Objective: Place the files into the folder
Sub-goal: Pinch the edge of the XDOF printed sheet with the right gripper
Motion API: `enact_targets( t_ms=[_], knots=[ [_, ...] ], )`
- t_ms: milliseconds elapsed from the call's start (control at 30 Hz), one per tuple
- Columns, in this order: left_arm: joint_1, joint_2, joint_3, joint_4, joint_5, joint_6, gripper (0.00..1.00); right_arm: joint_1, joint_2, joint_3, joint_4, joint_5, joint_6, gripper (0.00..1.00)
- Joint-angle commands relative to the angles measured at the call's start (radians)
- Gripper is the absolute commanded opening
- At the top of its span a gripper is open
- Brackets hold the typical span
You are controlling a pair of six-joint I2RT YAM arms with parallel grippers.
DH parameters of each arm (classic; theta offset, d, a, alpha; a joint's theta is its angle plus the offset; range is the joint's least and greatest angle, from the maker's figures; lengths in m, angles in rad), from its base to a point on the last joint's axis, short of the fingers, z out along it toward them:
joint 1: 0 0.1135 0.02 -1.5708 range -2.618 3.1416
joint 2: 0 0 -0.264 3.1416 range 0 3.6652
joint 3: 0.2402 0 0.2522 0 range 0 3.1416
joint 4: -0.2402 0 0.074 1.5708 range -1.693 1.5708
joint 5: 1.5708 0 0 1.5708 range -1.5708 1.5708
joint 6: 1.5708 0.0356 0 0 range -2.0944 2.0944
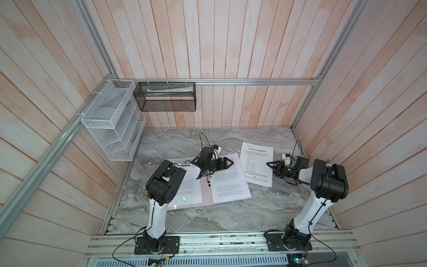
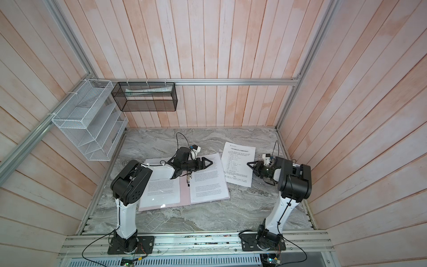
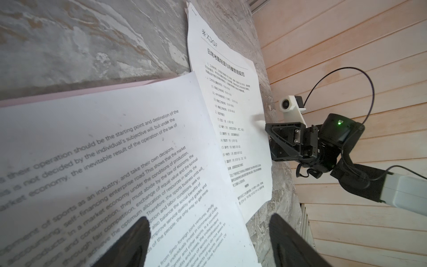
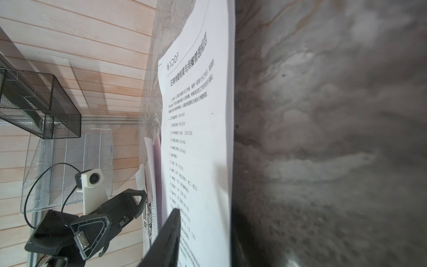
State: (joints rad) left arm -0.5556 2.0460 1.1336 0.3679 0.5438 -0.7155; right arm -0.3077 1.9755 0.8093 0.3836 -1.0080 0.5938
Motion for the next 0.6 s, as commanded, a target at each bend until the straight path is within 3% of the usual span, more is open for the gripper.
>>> enact_targets(
  t_ms=[0,133,267,567],
  knots=[
    [0.012,-0.03,0.009,-0.003,0.01,0.011,0.83,0.01,0.035,0.008,-0.009,-0.008,0.014,0.23],
    [0.022,-0.081,0.026,-0.042,0.008,0.027,0.83,0.01,0.031,0.002,0.029,-0.02,0.043,0.0],
    [0.029,-0.127,0.034,-0.075,0.008,0.042,0.83,0.004,0.002,-0.031,0.121,-0.06,0.105,0.0],
    [0.046,-0.269,-0.026,-0.113,-0.007,0.057,0.83,-0.076,-0.112,-0.193,0.657,-0.096,0.491,0.0]
  ],
)
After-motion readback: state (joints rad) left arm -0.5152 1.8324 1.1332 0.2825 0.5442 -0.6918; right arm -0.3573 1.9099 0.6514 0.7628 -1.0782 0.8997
